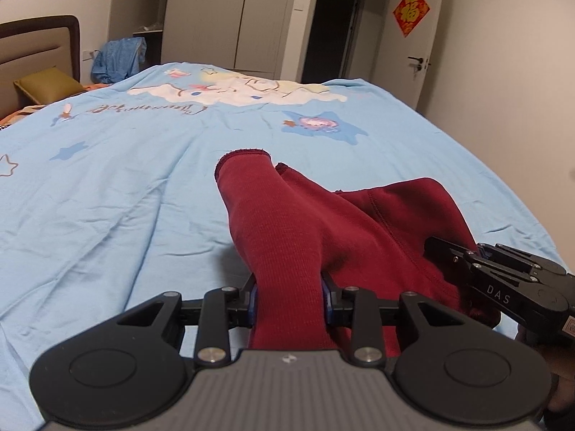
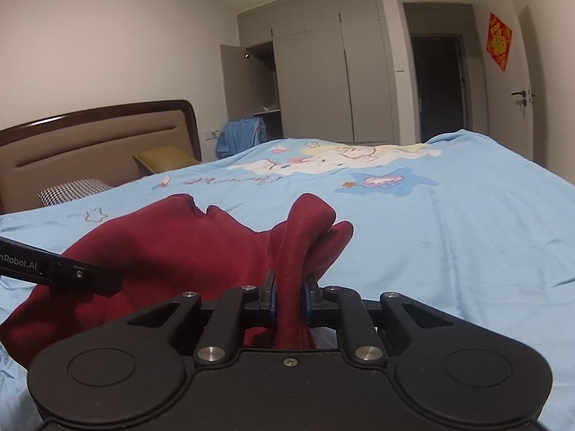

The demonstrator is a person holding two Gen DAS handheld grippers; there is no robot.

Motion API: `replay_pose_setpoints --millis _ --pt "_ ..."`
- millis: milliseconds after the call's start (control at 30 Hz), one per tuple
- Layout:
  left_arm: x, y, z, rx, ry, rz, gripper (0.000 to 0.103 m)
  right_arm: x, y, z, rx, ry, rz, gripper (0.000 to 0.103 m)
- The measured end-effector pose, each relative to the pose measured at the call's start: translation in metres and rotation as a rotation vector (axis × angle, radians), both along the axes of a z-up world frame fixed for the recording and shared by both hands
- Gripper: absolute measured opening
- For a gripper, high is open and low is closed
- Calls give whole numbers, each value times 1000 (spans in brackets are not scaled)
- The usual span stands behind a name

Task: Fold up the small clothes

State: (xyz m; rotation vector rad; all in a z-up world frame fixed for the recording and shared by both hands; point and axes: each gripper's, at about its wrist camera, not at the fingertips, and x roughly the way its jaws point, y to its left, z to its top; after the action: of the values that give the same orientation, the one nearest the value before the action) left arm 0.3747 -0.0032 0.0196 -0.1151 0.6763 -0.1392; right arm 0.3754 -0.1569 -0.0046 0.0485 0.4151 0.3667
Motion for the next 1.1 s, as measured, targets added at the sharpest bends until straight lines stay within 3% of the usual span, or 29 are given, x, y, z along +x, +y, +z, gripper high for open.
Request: replay_pose_setpoints --millis 367,633,833,900,1100 --pt "9 16 -34 -12 51 25 36 17 12 -25 -51 62 -8 14" --pt "16 14 -42 13 80 32 44 21 10 -40 -77 107 -27 21" --pt "13 11 -41 48 83 51 62 19 10 -38 -85 109 -37 36" --pt "11 11 -39 63 81 61 76 17 9 -36 -87 99 -43 55" --pt "-2 12 -27 49 42 85 93 6 5 -25 -72 66 -43 79"
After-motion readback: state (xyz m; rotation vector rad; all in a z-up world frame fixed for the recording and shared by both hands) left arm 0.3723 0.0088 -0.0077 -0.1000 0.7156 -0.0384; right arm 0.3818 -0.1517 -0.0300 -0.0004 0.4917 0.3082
